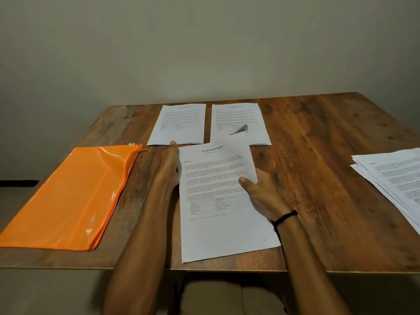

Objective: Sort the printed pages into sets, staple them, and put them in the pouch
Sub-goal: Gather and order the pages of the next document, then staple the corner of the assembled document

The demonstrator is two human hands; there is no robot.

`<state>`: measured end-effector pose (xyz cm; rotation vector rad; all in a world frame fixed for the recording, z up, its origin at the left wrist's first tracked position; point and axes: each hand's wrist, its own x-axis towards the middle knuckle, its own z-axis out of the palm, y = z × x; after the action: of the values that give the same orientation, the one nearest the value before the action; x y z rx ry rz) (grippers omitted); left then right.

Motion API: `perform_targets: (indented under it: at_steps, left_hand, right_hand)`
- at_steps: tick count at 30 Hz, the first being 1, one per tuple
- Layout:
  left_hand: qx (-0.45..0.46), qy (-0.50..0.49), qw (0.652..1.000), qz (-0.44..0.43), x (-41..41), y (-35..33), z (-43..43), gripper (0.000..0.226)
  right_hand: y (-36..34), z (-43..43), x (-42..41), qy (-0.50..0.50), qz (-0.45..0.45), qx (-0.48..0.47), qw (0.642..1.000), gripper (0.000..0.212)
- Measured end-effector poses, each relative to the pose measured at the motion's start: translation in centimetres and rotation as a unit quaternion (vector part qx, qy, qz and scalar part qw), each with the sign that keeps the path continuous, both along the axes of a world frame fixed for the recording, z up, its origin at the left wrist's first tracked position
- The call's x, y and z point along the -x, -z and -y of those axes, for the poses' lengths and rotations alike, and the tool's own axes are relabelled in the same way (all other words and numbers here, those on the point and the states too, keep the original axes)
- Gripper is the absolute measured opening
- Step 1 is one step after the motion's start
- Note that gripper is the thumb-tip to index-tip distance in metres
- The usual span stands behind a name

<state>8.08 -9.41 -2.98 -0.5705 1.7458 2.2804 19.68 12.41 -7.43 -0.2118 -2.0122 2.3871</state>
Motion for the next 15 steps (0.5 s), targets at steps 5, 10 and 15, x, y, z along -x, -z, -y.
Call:
perform_targets:
  at_steps: [5,10,15]
  left_hand:
    - [0.117,-0.028,0.991,-0.050,-0.9,0.1,-0.4,0.033]
    - [0.213,-0.012,0.972,-0.098,-3.3,-2.1,-1.8,0.033]
    - [0.131,-0.031,0.986,-0.095,-2.8,-1.5,-1.1,0.025]
  right_hand:
    - [0.2,0.0,-0.1,-0.004,-0.011,-0.025,1.000,0.027]
    - [0.1,-0.1,-0.2,-0.020,-0.015,-0.049,0.998,0.027]
    - [0.2,-0.1,-0.1,-0.012,-0.015,-0.057,0.998,0.027]
